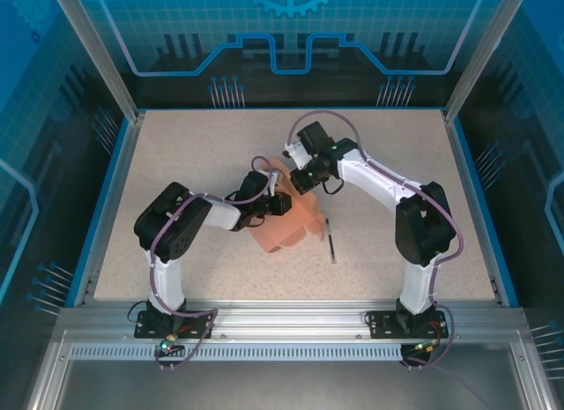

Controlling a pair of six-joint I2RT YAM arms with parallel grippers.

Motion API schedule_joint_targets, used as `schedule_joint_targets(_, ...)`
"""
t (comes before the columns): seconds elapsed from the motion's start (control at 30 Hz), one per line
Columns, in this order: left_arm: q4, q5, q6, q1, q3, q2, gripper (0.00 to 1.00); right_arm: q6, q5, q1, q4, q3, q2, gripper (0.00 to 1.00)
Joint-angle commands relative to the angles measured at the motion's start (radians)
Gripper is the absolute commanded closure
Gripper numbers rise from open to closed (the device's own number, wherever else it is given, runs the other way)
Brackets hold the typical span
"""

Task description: Fold the paper box

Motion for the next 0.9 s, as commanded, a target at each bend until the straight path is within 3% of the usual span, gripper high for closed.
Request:
schedule_joint_targets(0.0,-0.012,-0.006,-0.023,-0.01,-0.035,0.031,0.86,0.024,0.034,0.012,0.026,-0.035,-0.01,1.0)
schedule_joint_targets(0.2,0.003,-0.014,-0.023,-0.008,-0.051,-0.003,0.83,-0.026,0.146,0.027,0.046,-0.034,-0.023,1.0)
schedule_joint_targets(0.57,0.007,-0.002,-0.036,0.032,-0.079,-0.133,0.61,-0.156,0.608,0.128,0.093,-0.04,-0.023,1.0)
schedule_joint_targets(0.73,-0.052,-0.017,-0.045,0.071,-0.11,-0.225,0.49,-0.226,0.712,0.15,0.181,-0.079,-0.026,1.0)
schedule_joint_targets(0.87,-0.139,-0.041,-0.061,0.122,-0.131,-0.299,0.47,-0.291,0.773,0.162,0.252,-0.102,-0.013,1.0)
